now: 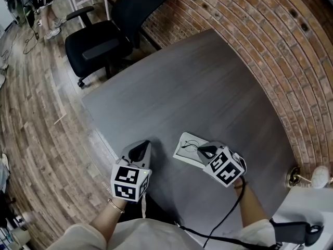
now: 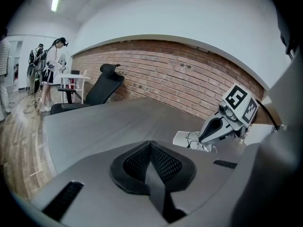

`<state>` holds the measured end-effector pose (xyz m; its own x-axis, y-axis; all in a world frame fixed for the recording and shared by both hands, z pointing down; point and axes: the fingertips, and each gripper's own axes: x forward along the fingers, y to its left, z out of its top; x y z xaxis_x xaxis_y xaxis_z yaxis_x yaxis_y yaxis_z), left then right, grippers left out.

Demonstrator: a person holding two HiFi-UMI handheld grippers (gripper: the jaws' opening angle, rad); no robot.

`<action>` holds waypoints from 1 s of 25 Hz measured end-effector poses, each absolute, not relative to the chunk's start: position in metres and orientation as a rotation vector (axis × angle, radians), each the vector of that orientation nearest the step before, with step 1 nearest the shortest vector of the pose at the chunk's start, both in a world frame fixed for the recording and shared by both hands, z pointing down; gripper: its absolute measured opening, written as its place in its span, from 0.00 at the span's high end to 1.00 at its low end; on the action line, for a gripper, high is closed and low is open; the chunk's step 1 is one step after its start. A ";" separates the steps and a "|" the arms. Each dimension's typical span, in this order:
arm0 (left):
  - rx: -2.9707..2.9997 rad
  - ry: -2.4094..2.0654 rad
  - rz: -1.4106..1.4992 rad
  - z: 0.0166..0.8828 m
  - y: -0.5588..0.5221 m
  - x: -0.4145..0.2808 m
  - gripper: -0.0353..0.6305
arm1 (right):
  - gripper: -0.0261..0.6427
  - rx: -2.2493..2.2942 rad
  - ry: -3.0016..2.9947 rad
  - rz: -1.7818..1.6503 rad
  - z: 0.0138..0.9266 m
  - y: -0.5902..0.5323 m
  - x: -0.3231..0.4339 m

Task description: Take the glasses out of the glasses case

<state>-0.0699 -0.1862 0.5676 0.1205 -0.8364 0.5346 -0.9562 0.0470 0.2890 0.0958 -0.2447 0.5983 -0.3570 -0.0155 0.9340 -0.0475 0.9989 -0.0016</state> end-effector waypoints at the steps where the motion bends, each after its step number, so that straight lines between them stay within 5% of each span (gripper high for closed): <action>1: 1.810 -1.739 0.259 0.566 -0.186 -0.070 0.92 | 0.90 0.054 -1.940 0.030 0.597 -0.245 0.096; 25: 1.963 -1.786 0.242 0.509 -0.211 -0.067 0.92 | 0.90 0.383 -2.103 0.019 0.527 -0.261 0.106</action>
<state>-0.0671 -0.2107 0.5089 0.1363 -0.8906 0.4339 -0.9739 -0.0403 0.2232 0.1060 -0.2611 0.5266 -0.4880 -0.2633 0.8322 -0.2779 0.9507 0.1378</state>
